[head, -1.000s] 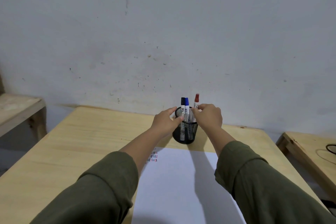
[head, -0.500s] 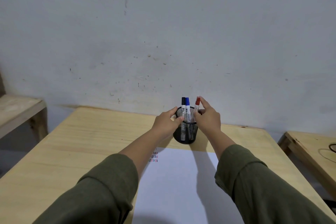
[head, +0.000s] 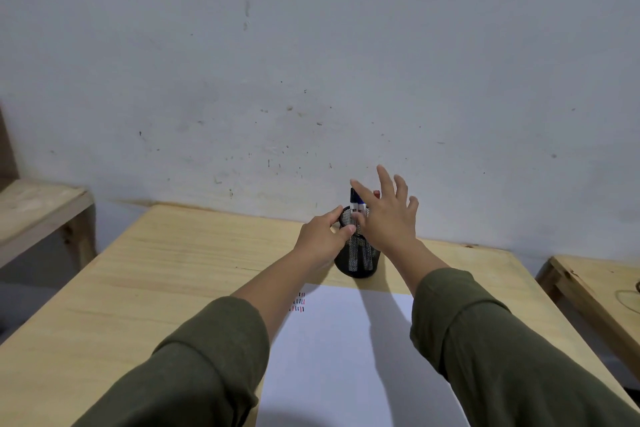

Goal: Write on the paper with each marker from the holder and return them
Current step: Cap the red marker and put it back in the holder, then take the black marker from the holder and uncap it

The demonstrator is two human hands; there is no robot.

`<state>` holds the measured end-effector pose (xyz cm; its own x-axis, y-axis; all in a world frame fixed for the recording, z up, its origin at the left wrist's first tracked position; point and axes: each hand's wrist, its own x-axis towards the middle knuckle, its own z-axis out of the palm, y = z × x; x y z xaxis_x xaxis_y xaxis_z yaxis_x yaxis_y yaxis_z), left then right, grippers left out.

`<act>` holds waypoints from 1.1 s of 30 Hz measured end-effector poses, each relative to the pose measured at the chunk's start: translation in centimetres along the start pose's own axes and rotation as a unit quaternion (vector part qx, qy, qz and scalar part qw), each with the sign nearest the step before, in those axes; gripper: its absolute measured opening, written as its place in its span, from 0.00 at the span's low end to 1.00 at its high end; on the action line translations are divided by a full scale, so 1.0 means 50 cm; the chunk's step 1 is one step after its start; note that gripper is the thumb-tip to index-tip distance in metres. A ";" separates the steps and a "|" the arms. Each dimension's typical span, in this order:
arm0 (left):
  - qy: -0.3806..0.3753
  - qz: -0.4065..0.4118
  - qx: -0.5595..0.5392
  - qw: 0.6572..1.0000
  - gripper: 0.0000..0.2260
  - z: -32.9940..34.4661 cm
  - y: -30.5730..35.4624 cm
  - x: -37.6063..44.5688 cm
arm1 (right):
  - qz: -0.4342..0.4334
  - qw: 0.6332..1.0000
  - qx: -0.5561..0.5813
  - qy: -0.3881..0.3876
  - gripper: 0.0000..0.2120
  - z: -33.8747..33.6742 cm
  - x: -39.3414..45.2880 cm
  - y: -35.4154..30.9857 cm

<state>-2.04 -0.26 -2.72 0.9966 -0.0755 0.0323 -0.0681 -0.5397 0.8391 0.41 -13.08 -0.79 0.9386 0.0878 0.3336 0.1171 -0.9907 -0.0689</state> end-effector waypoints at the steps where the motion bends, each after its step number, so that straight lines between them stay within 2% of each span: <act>1: 0.000 0.001 0.000 1.000 0.26 0.000 -0.001 0.001 | 0.003 1.000 0.002 -0.006 0.25 0.000 0.001 -0.001; 3: 0.003 0.001 -0.001 1.000 0.26 0.001 -0.002 0.002 | 0.003 1.000 0.011 -0.002 0.24 0.000 0.003 -0.002; 8: 0.006 0.001 -0.002 1.000 0.25 0.004 -0.004 0.002 | -0.031 0.993 0.066 0.096 0.17 -0.001 -0.002 0.003; 11: 0.011 0.006 -0.004 1.000 0.25 0.005 -0.003 0.000 | -0.066 0.986 0.094 0.124 0.15 -0.002 0.000 0.006; 15: 0.014 0.004 -0.007 1.000 0.24 0.005 -0.004 -0.003 | -0.073 0.984 0.152 0.061 0.16 -0.016 0.002 0.002; 18: 0.016 0.001 -0.011 1.000 0.24 0.005 -0.005 -0.002 | -0.058 0.975 0.207 0.056 0.17 -0.025 -0.002 -0.003; 24: 0.033 0.012 -0.009 0.999 0.23 -0.005 0.005 -0.006 | -0.037 0.942 0.321 0.084 0.23 -0.070 -0.006 -0.012; 30: 0.130 0.073 -0.067 0.987 0.15 -0.040 0.060 -0.023 | -0.040 0.901 0.409 0.137 0.24 -0.131 -0.017 -0.018; 33: 0.134 0.092 -0.072 0.984 0.12 -0.062 0.093 -0.042 | -0.027 0.870 0.466 0.156 0.24 -0.160 -0.030 -0.028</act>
<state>-4.31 -0.02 2.77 0.9458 0.0731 0.3164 -0.2604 -0.4114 0.8734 -3.77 -12.68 6.34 0.8072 -0.0446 0.5886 0.5069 -0.4583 -0.7300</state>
